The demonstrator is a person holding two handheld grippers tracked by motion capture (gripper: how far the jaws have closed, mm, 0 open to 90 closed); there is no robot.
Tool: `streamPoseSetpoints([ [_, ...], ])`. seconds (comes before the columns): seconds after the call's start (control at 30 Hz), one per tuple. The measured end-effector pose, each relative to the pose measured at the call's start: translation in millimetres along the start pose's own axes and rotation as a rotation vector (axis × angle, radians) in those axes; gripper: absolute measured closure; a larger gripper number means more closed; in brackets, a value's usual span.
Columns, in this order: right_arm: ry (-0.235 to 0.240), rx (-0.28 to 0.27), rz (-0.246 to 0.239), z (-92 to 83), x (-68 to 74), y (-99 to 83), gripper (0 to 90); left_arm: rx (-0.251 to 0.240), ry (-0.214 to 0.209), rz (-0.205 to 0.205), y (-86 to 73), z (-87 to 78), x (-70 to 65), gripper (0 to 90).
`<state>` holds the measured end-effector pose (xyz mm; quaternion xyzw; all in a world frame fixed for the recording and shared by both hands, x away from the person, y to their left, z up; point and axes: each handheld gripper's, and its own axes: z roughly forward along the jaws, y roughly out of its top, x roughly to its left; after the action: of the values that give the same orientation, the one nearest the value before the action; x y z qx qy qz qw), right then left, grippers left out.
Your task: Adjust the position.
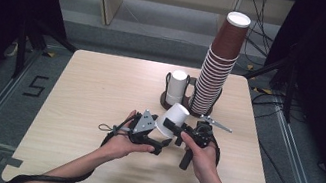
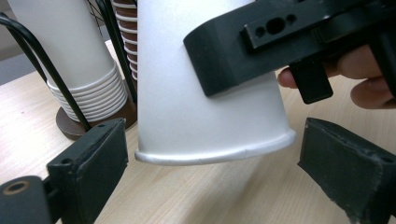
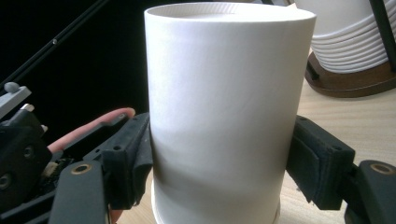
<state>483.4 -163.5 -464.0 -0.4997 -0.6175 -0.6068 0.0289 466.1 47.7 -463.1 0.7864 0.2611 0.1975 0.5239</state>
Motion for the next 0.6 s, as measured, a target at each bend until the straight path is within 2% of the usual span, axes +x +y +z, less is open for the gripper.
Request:
streamPoseSetpoints([
  [0.2, 0.019, 0.0, 0.022, -0.7, 2.5, -0.2, 29.4, -0.006, -0.002, 0.006, 0.1, 3.6, -0.3, 7.6],
  [0.23, 0.024, 0.002, 0.043, -1.0, 4.3, -0.4, 29.4, -0.002, 0.002, 0.012, 0.2, 3.8, -0.3, 7.6],
  [0.3, 0.027, -0.002, 0.019, -0.7, 3.1, -0.1, 29.4, 0.002, 0.001, 0.011, 0.3, 4.5, -0.1, 7.6],
  [0.33, 0.028, 0.005, 0.053, -0.9, 5.6, -0.3, 29.4, -0.002, 0.0, 0.009, 0.7, 4.9, 0.1, 7.7],
  [0.37, 0.029, 0.007, 0.054, -0.9, 5.6, -0.3, 29.4, -0.004, 0.0, 0.003, 0.9, 5.2, 0.0, 7.8],
  [0.4, 0.036, 0.024, 0.089, -2.0, 7.7, -0.4, 29.4, -0.011, -0.003, 0.0, 1.0, 6.2, 0.2, 7.9],
  [0.43, 0.033, 0.002, 0.027, -0.4, 3.0, -0.3, 29.4, -0.005, 0.0, 0.0, 1.3, 6.1, 0.2, 8.4],
  [0.57, 0.03, 0.005, 0.04, -0.6, 3.4, -0.9, 29.4, -0.004, -0.004, -0.008, 1.0, 7.4, 1.0, 9.1],
  [0.6, 0.034, -0.001, 0.019, -0.4, 2.3, -0.9, 29.4, -0.004, -0.004, -0.008, 0.7, 7.6, 0.9, 9.1],
])
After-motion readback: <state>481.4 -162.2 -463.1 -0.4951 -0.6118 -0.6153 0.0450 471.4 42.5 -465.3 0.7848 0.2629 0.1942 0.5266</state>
